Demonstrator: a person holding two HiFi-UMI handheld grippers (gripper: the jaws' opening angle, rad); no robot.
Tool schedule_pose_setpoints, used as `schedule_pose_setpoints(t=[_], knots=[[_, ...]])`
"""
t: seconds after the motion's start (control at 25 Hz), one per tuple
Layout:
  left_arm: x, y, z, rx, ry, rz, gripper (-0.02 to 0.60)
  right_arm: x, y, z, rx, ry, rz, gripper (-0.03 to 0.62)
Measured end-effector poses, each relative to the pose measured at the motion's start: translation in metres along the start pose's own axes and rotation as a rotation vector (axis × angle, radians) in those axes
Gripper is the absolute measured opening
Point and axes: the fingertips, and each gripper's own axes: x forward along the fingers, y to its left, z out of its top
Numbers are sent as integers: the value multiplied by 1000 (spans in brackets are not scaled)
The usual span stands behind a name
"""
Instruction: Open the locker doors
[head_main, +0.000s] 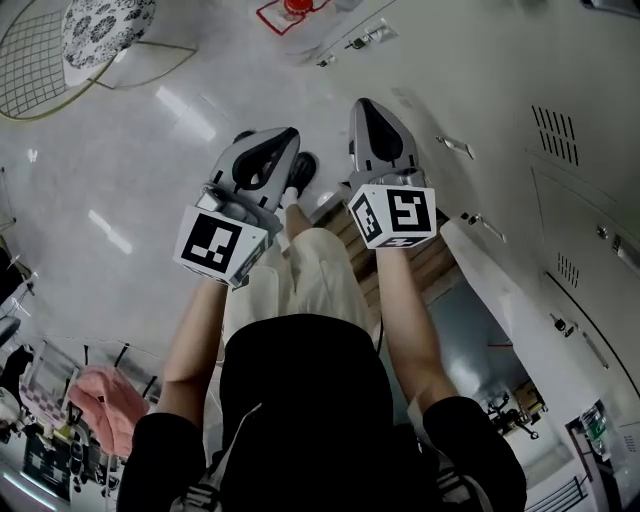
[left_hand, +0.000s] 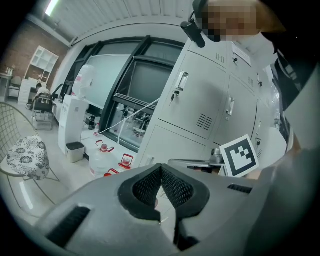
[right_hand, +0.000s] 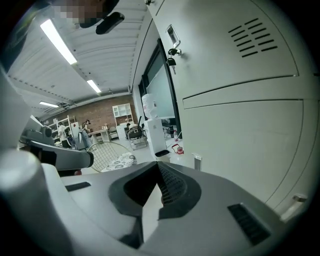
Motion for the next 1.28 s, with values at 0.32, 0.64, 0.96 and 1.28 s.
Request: schedule_pose_setpoints(t=[0.32, 0.64, 0.96, 1.28], knots=[[27, 24, 8, 12, -15, -77, 18, 37, -23, -2, -18, 16, -84, 5], [51, 38, 11, 90, -26, -163, 18, 60, -43, -24, 30, 25, -197, 5], [60, 66, 2, 101, 13, -201, 18, 83, -62, -41, 46, 28, -286, 14], [67, 83, -4, 109, 37, -233, 18, 112, -71, -50, 56, 26, -333, 92]])
